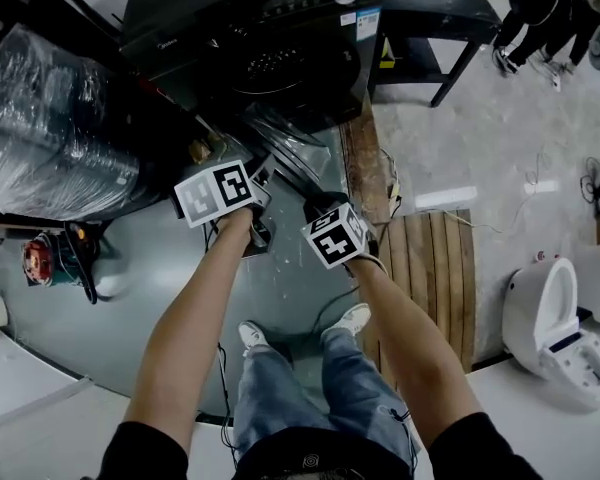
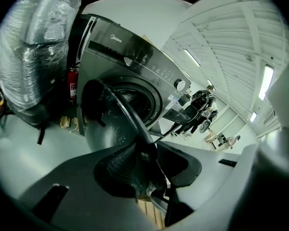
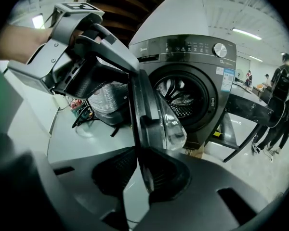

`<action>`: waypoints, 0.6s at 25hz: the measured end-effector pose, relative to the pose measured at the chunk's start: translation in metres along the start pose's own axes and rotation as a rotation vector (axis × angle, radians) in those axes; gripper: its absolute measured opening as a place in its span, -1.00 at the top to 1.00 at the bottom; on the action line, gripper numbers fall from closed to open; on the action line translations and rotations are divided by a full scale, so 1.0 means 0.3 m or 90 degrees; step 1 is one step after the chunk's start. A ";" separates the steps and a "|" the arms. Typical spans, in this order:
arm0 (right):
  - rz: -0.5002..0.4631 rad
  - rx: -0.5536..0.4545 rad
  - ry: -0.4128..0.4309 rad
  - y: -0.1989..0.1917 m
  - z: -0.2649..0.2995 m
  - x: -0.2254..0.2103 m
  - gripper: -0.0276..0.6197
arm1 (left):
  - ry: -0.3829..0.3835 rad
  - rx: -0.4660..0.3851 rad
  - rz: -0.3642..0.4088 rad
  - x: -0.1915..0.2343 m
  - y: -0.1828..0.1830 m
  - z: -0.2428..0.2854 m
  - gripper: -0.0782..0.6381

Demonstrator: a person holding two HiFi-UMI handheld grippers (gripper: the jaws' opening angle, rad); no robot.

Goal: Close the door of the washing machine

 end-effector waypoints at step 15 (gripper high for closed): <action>-0.075 0.041 -0.055 0.038 0.036 -0.222 0.60 | -0.030 -0.043 -0.048 -0.084 0.046 0.128 0.33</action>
Point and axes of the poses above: the fingertips, and each gripper's own axes: z forward along the fingers, x to its left, y out of its top, the point moved 10 cm from there along -z, backward along the fingers, and after that the axes turned 3 degrees about y, right-handed, at the moved point
